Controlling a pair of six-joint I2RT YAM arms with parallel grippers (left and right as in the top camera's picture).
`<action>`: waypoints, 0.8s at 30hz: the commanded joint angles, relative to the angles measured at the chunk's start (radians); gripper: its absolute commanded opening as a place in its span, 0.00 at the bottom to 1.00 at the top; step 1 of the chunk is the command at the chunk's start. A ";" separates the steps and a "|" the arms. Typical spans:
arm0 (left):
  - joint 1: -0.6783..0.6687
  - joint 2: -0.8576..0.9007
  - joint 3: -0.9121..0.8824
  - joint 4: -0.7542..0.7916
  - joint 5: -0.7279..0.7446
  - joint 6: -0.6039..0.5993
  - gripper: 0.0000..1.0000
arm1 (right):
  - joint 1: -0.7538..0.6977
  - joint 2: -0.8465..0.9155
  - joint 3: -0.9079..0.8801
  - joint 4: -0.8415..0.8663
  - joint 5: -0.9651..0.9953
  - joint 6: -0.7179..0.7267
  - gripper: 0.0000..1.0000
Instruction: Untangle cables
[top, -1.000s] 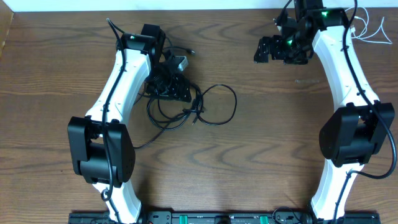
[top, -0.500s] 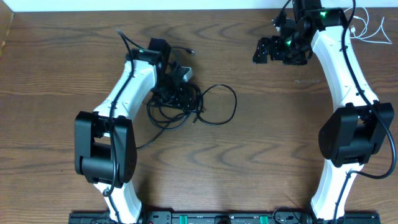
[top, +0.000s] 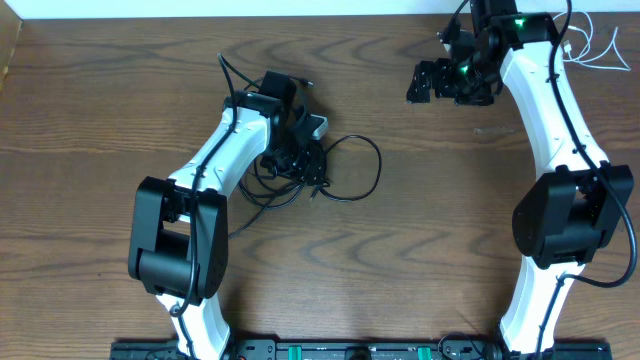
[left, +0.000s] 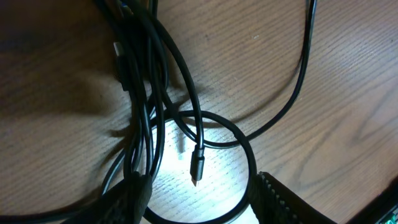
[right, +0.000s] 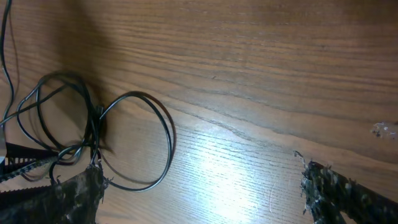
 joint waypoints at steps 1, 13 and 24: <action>0.001 0.010 -0.009 -0.021 0.009 0.006 0.55 | 0.009 -0.024 -0.009 -0.004 0.001 -0.017 0.99; 0.001 0.010 -0.011 -0.019 -0.049 -0.315 0.55 | 0.009 -0.024 -0.026 -0.003 0.001 -0.017 0.99; 0.000 0.010 -0.014 -0.019 -0.131 -0.616 0.53 | 0.009 -0.024 -0.026 -0.004 0.001 -0.017 0.99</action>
